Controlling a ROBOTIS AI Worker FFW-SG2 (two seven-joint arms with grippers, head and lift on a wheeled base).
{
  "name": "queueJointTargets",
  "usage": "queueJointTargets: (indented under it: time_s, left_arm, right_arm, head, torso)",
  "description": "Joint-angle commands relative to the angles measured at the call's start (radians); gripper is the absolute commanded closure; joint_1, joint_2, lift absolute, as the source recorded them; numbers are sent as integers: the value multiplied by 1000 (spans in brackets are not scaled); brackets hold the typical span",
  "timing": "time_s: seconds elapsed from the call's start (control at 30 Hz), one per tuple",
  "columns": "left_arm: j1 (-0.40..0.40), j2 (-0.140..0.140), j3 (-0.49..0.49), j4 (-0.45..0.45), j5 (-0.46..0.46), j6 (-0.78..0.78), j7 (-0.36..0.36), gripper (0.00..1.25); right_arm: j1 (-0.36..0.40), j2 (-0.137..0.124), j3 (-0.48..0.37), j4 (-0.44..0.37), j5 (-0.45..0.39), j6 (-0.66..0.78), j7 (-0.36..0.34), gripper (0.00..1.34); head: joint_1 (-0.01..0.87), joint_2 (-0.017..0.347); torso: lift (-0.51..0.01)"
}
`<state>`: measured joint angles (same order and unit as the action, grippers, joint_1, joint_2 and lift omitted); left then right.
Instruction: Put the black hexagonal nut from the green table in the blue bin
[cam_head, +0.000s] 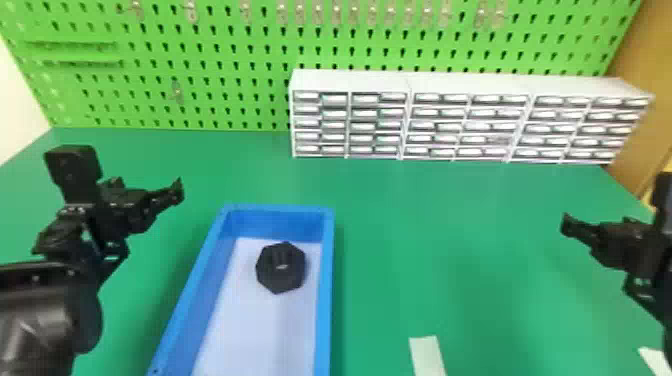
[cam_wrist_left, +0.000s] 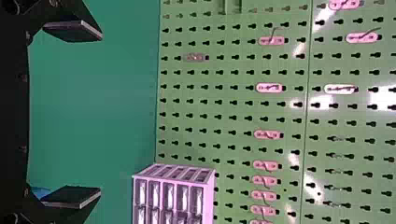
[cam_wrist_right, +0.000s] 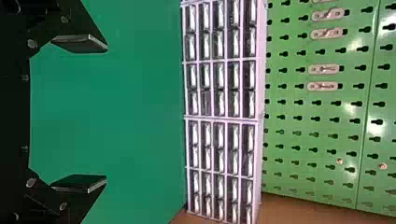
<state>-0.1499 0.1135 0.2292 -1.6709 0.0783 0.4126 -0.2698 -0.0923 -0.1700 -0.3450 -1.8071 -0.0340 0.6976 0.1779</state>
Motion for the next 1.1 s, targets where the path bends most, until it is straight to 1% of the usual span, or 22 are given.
queueJointTargets:
  time_s: [0.0, 0.5, 1.07]
  left_arm:
    - [0, 0, -1, 0, 0, 0, 0, 116]
    - [4, 0, -4, 0, -8, 0, 0, 114]
    - [6, 0, -7, 0, -8, 0, 0, 116]
  right_arm:
    - [-6, 0, -5, 0, 3, -6, 0, 289]
    - [-9, 3, -3, 2, 8, -12, 0, 289]
    - [-12, -2, -2, 3, 11, -12, 0, 289]
  head:
    - [666, 32]
    - [666, 32]
    - [666, 32]
  torso:
    - [-100]
    - [-100]
    - [-100]
